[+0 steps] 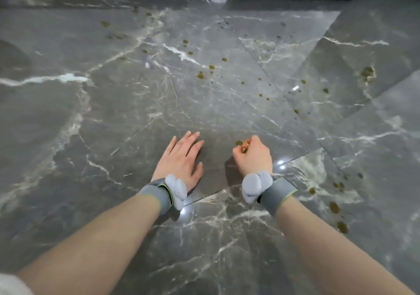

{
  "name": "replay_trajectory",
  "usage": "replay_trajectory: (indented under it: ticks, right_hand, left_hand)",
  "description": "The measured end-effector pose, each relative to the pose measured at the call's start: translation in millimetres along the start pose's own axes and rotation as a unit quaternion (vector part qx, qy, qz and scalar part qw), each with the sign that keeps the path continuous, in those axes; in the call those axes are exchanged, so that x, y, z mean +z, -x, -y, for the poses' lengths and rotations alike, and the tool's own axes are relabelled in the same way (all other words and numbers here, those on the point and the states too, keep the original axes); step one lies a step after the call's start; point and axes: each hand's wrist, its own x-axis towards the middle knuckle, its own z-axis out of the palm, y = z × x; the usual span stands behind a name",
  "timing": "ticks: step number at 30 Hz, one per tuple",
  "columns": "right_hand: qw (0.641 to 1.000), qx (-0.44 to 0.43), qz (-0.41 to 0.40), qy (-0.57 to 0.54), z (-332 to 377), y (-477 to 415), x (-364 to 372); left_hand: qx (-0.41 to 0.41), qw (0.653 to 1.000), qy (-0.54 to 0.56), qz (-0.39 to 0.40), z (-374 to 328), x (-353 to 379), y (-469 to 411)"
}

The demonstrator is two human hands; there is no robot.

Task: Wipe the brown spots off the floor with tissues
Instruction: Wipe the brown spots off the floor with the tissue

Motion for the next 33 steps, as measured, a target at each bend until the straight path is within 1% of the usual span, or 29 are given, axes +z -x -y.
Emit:
replay_trajectory:
  ticks: [2, 4, 5, 7, 11, 13, 16, 17, 18, 20, 21, 22, 23, 24, 26, 27, 28, 29, 30, 32, 33]
  right_hand:
    - [0.999, 0.024, 0.045, 0.001, -16.9, -12.4, -12.2]
    - [0.996, -0.013, 0.077, 0.030, -25.7, -18.4, -10.2]
    - [0.996, -0.039, 0.076, 0.035, -28.9, -21.8, -5.9]
    - [0.996, -0.080, 0.043, 0.009, -33.1, -28.7, 4.9]
    - [0.991, -0.121, -0.017, -0.052, -33.2, -35.7, 22.6]
    - [0.983, -0.179, -0.016, -0.046, -35.5, -28.7, 31.0]
    - [0.952, -0.302, 0.038, -0.007, -44.4, -22.9, 35.7]
    - [0.949, -0.312, 0.037, 0.001, -47.9, -30.3, 31.7]
    - [0.956, -0.294, 0.014, 0.004, -51.5, -40.2, 27.1]
    - [0.983, -0.176, -0.055, -0.012, -57.9, -62.0, 15.1]
    - [0.991, -0.112, -0.075, -0.016, -60.7, -69.3, 12.6]
    - [0.992, -0.095, -0.084, -0.008, -57.8, -68.2, 15.1]
    - [0.991, -0.112, -0.074, -0.003, -51.8, -60.6, 21.1]
    - [0.985, -0.161, -0.053, -0.011, -44.2, -48.4, 30.2]
    - [0.956, -0.292, 0.016, -0.028, -31.1, -13.5, 47.2]
    - [0.938, -0.344, 0.048, -0.016, -31.3, 0.4, 49.3]
    - [0.926, -0.372, 0.068, -0.003, -33.9, 3.5, 45.0]
    - [0.929, -0.363, 0.067, -0.003, -37.1, -3.3, 37.4]
    - [0.945, -0.326, 0.035, -0.012, -43.3, -14.6, 30.5]
    - [0.981, -0.187, -0.050, -0.018, -58.9, -38.9, 15.9]
    - [0.991, -0.120, -0.064, -0.009, -61.4, -48.4, 11.7]
  left_hand:
    - [-0.033, 0.999, 0.014, -0.002, -12.4, 13.6, -3.8]
    - [-0.055, 0.998, 0.000, -0.005, -13.6, 23.8, 0.8]
    - [-0.060, 0.998, -0.008, -0.009, -12.5, 26.0, 1.9]
    - [-0.063, 0.998, -0.007, -0.015, -10.6, 27.3, 1.9]
    - [-0.068, 0.997, -0.012, -0.017, -13.1, 21.6, 1.3]
    - [-0.068, 0.998, -0.016, -0.010, -14.0, 22.1, 1.9]
    - [-0.070, 0.997, -0.023, -0.001, -12.9, 22.1, 0.8]
    - [-0.071, 0.997, -0.023, 0.001, -12.3, 22.0, -0.4]
    - [-0.072, 0.997, -0.023, 0.002, -12.0, 22.1, -0.8]
    - [-0.071, 0.997, -0.023, -0.003, -13.0, 23.3, -0.8]
    - [-0.069, 0.997, -0.023, -0.004, -13.5, 24.5, -1.7]
    - [-0.070, 0.997, -0.022, -0.006, -13.8, 24.2, -0.5]
    - [-0.070, 0.997, -0.022, -0.005, -13.7, 23.9, -0.4]
    - [-0.069, 0.997, -0.023, -0.005, -13.2, 24.5, -0.9]
    - [-0.068, 0.997, -0.020, -0.006, -12.7, 24.4, -2.0]
    - [-0.065, 0.998, -0.021, -0.005, -13.3, 25.3, -1.7]
    - [-0.064, 0.998, -0.021, -0.004, -13.4, 26.1, -1.1]
    - [-0.066, 0.998, -0.022, -0.004, -13.1, 25.2, -0.5]
    - [-0.066, 0.997, -0.023, -0.006, -13.5, 25.1, -0.2]
    - [-0.066, 0.997, -0.028, -0.007, -15.8, 26.5, 1.5]
    - [-0.067, 0.997, -0.030, -0.008, -14.1, 25.4, 0.6]
